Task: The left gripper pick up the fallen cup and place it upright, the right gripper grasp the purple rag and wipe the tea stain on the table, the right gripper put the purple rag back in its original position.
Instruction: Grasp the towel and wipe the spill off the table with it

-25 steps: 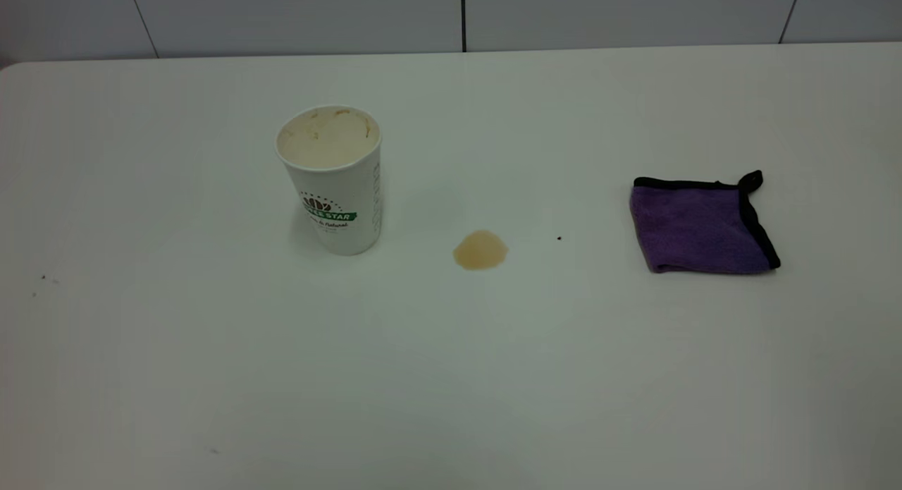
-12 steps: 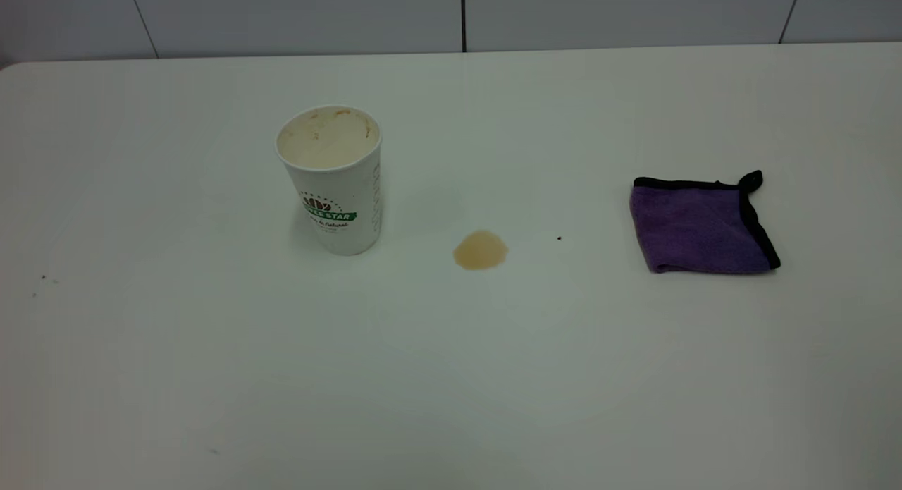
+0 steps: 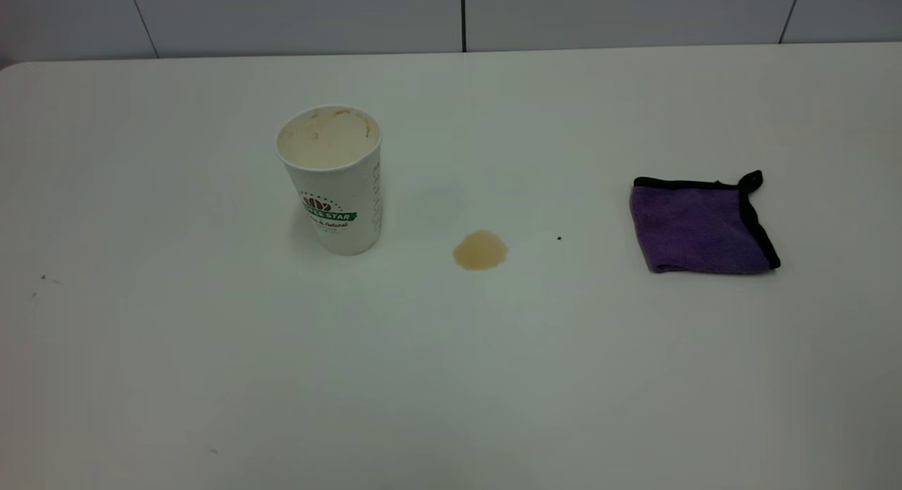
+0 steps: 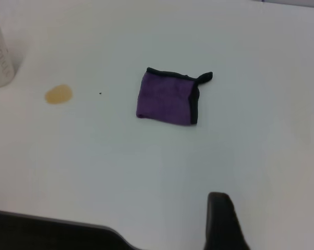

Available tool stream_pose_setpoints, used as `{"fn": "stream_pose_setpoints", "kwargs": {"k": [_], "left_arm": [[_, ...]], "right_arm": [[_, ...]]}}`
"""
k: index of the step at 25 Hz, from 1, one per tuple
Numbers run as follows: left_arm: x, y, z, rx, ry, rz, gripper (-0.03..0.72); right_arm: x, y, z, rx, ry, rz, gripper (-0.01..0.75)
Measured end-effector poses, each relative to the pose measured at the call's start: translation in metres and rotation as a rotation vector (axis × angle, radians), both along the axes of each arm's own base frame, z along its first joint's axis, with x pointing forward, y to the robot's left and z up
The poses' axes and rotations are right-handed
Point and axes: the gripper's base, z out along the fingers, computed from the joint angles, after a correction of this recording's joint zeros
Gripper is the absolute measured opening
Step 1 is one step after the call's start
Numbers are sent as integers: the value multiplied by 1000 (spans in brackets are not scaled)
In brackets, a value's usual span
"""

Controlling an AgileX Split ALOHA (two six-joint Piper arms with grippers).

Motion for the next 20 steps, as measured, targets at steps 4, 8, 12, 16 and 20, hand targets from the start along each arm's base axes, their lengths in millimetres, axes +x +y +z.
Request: {"fn": "stream_pose_setpoints", "kwargs": {"k": [4, 8, 12, 16, 20], "left_arm": [[0, 0, 0, 0, 0, 0, 516], [0, 0, 0, 0, 0, 0, 516], [0, 0, 0, 0, 0, 0, 516], [0, 0, 0, 0, 0, 0, 516], [0, 0, 0, 0, 0, 0, 516]], "right_arm": [[13, 3, 9, -6, 8, 41, 519], [41, 4, 16, -7, 55, 67, 615], [82, 6, 13, 33, 165, 89, 641], [130, 10, -2, 70, 272, 135, 617], [177, 9, -23, 56, 348, 162, 601]]}}
